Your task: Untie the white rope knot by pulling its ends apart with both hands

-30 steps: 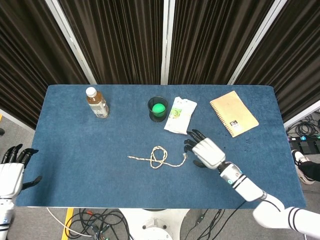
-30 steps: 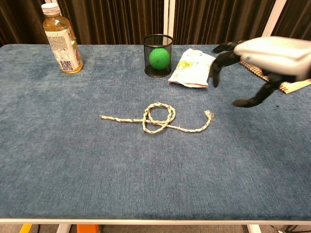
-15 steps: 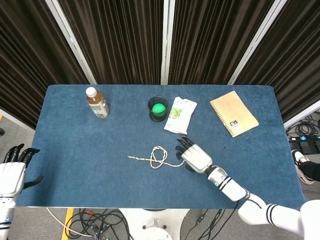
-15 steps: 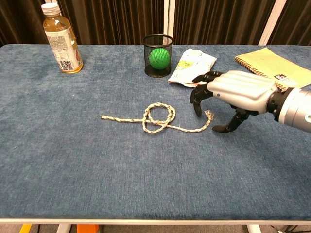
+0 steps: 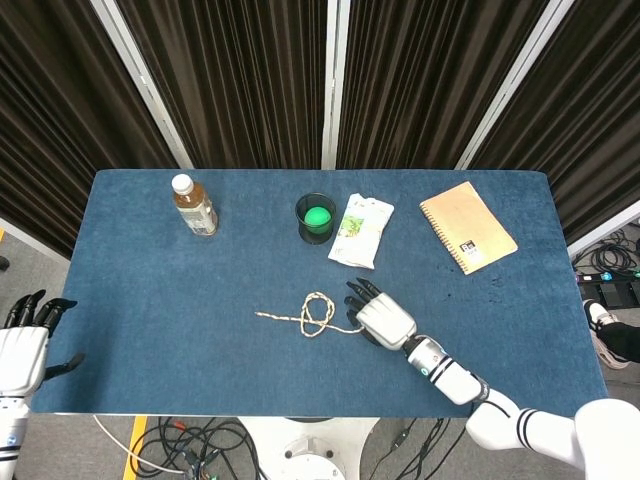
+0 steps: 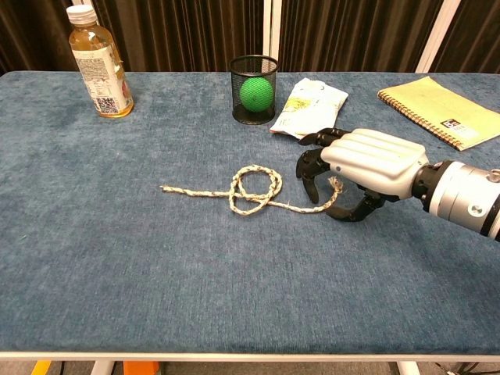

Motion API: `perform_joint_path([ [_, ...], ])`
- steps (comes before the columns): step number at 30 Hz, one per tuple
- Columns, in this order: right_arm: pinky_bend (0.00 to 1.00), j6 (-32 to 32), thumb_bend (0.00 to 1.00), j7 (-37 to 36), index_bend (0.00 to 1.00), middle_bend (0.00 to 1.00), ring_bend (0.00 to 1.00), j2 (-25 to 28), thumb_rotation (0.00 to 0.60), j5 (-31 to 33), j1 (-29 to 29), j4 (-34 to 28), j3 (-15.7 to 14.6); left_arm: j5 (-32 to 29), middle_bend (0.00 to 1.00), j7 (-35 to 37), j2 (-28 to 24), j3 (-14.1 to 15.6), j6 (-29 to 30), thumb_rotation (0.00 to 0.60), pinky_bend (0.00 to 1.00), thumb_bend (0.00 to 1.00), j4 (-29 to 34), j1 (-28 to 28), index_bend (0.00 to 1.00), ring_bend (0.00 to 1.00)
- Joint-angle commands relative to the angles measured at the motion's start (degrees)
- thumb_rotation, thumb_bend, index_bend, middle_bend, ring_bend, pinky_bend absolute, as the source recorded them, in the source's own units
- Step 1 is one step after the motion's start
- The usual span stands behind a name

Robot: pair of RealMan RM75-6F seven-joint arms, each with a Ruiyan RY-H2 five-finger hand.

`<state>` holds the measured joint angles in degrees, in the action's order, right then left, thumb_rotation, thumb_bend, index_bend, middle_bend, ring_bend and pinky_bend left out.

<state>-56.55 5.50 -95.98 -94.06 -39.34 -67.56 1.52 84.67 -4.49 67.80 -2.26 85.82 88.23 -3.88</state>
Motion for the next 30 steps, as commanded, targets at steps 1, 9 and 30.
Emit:
perform_joint_path([
  [1, 0.0, -0.18, 0.33, -0.02, 0.52, 0.25, 0.0, -0.23, 0.6, 0.14, 0.06, 0.34, -0.25, 0.01, 0.23, 0.16, 0.07, 0.06, -0.01, 0.6, 0.11, 0.09, -0.14, 0.05, 0.24, 0.09],
  [9, 0.0, -1.22, 0.43, 0.32, 0.58, 0.26, 0.0, -0.62, 0.6, 0.73, 0.26, 0.85, -0.4, 0.56, 0.23, 0.89, 0.4, 0.03, -0.07, 0.6, 0.11, 0.09, -1.14, -0.23, 0.25, 0.09],
  [30, 0.0, -7.32, 0.65, 8.62, 0.7, 0.32, 0.0, 2.63, 0.6, 5.28, 3.03, -6.99, 3.22, 6.3, 0.25, 17.07, 4.88, -2.42, -12.77, 0.6, 0.11, 0.13, -7.05, -13.88, 0.39, 0.09],
])
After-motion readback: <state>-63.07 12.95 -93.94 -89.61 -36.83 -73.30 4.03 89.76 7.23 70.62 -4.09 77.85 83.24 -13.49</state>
